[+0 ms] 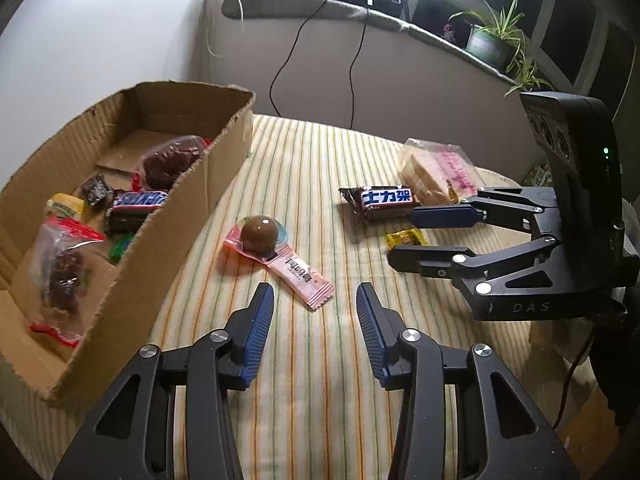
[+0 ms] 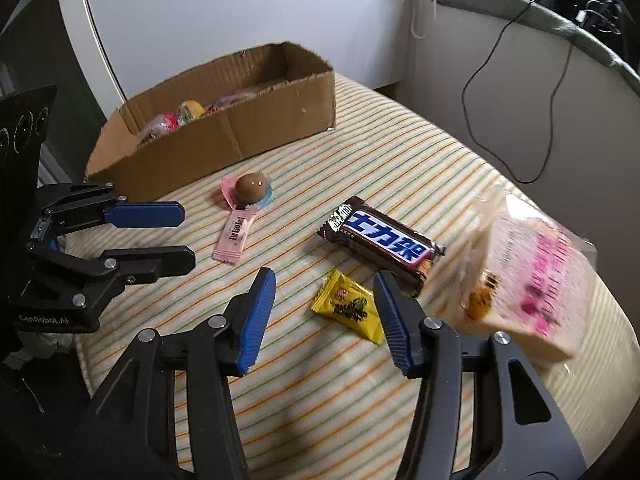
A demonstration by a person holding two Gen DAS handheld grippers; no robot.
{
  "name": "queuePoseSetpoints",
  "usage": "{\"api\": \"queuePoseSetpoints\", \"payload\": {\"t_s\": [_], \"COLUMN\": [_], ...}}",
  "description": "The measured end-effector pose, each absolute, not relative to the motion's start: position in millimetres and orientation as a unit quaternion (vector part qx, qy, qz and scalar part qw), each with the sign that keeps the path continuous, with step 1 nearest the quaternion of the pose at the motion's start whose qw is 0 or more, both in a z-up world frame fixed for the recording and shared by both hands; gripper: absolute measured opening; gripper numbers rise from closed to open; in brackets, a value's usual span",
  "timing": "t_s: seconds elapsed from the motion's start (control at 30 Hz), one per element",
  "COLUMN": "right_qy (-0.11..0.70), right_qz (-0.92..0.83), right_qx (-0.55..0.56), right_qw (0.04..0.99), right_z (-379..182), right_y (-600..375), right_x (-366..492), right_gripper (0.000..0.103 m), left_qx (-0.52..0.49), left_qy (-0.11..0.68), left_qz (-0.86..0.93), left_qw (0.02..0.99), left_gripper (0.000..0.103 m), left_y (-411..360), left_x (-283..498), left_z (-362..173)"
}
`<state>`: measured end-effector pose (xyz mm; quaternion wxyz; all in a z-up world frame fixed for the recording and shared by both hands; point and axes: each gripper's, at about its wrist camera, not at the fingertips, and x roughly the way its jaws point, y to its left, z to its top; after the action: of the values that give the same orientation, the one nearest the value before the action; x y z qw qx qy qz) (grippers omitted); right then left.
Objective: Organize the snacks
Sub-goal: 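Move both tools back toward the remaining candies on the bed, then grasp the pink-wrapped candy with the left tool while the right tool grasps the yellow candy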
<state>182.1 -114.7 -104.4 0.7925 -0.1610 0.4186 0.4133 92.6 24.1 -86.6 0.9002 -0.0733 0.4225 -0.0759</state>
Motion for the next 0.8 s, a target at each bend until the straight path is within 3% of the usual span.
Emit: {"api": "queuePoseSetpoints", "payload": {"t_s": [0.8], "right_qy": [0.448], "right_qz": [0.440], "right_qx": [-0.185], "right_qw": [0.756], "right_z": [-120.0], "right_y": [-119.3], "right_x": [184.7], "right_gripper": [0.050], "left_qx": [-0.049], "left_qy": [0.446], "left_qz": [-0.057], "left_qw": [0.892], "left_gripper": [0.041], "left_y": [9.6], "left_x": [121.6], "left_z": [-103.8]}}
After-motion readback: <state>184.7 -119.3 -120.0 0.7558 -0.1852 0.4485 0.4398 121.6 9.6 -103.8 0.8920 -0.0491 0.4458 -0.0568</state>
